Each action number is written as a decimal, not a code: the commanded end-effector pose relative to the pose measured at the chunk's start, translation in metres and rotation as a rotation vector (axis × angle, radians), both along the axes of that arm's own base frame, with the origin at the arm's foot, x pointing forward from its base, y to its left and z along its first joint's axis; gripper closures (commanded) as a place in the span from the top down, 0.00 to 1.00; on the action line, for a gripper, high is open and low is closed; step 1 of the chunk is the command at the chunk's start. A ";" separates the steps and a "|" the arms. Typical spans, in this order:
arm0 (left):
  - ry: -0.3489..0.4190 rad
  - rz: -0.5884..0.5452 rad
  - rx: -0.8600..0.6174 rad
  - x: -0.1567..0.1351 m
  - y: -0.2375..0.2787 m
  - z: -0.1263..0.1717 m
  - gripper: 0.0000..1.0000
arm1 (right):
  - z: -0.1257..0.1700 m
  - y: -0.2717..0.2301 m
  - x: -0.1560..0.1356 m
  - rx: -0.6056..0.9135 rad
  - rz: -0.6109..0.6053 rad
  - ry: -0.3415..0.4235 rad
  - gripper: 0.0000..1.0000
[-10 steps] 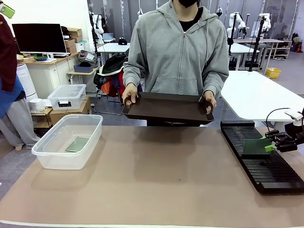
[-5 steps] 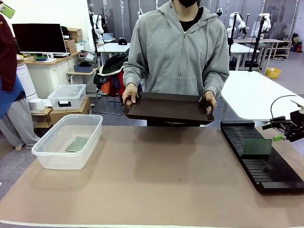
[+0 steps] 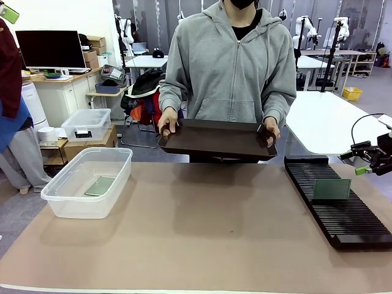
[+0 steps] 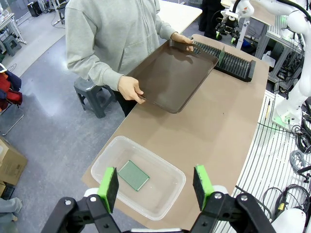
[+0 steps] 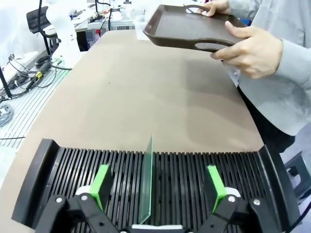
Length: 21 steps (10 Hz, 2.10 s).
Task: Sort PCBs into racks and boxes based on the side picked up.
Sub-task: If the short side of the Blank PCB is picked up, insert it into the PCB Rack ; if the long side is picked up, place it in the Organizing box.
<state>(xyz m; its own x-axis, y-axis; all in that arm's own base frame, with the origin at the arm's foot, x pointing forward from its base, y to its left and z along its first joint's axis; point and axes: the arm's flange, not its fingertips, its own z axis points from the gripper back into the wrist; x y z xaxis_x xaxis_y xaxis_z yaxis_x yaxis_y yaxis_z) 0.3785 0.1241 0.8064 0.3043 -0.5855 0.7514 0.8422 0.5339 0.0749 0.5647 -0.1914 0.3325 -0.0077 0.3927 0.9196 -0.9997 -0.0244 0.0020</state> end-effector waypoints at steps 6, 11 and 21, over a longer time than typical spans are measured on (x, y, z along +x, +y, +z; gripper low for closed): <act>0.005 0.009 -0.003 -0.001 -0.002 -0.001 0.83 | -0.003 0.000 0.000 0.004 -0.002 0.004 1.00; 0.005 0.009 -0.003 -0.001 -0.002 -0.001 0.83 | 0.068 0.031 -0.006 -0.147 0.092 -0.117 1.00; 0.005 0.009 -0.003 -0.001 -0.002 -0.001 0.83 | 0.293 0.122 -0.067 -0.477 -0.110 -0.520 1.00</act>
